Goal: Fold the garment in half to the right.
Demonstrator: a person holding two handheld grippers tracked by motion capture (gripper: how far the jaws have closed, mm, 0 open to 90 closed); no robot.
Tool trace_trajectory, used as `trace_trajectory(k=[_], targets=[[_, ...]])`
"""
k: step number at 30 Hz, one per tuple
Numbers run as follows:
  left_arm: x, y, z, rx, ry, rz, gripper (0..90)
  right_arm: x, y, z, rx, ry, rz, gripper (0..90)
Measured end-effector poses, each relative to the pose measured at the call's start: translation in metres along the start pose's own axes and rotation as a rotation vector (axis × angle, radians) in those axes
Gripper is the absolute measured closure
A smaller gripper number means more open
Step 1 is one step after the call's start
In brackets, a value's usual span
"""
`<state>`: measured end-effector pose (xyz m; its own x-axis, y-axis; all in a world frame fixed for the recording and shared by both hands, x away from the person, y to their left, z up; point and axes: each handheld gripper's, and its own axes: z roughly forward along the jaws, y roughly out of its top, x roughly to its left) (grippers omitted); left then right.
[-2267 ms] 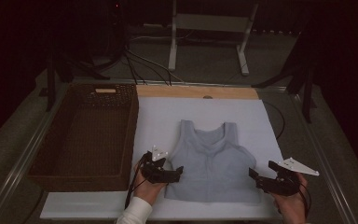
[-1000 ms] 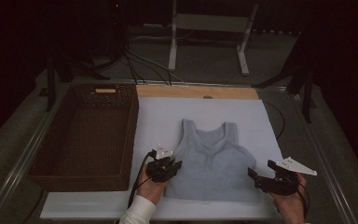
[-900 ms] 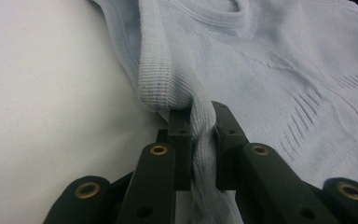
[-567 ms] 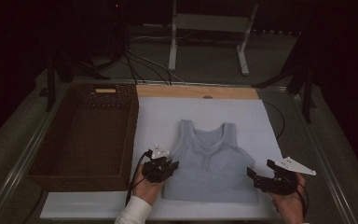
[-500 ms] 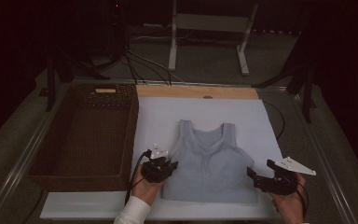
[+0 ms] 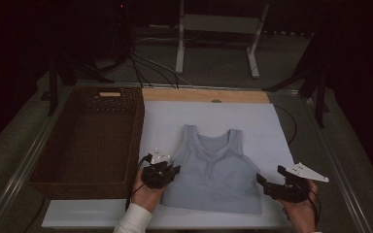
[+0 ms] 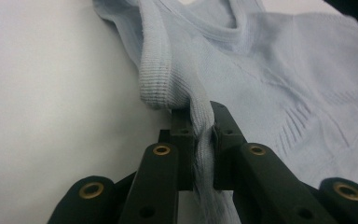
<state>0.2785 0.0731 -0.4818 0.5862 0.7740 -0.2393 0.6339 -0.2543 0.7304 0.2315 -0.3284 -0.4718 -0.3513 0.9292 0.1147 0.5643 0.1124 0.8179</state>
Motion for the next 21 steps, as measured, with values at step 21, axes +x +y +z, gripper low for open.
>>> trace_trajectory(k=[21], targets=[[-0.016,0.021,0.002,-0.006,-0.022,0.034,82.9,0.001,0.001,-0.001,-0.005,-0.004,-0.001,9.8]])
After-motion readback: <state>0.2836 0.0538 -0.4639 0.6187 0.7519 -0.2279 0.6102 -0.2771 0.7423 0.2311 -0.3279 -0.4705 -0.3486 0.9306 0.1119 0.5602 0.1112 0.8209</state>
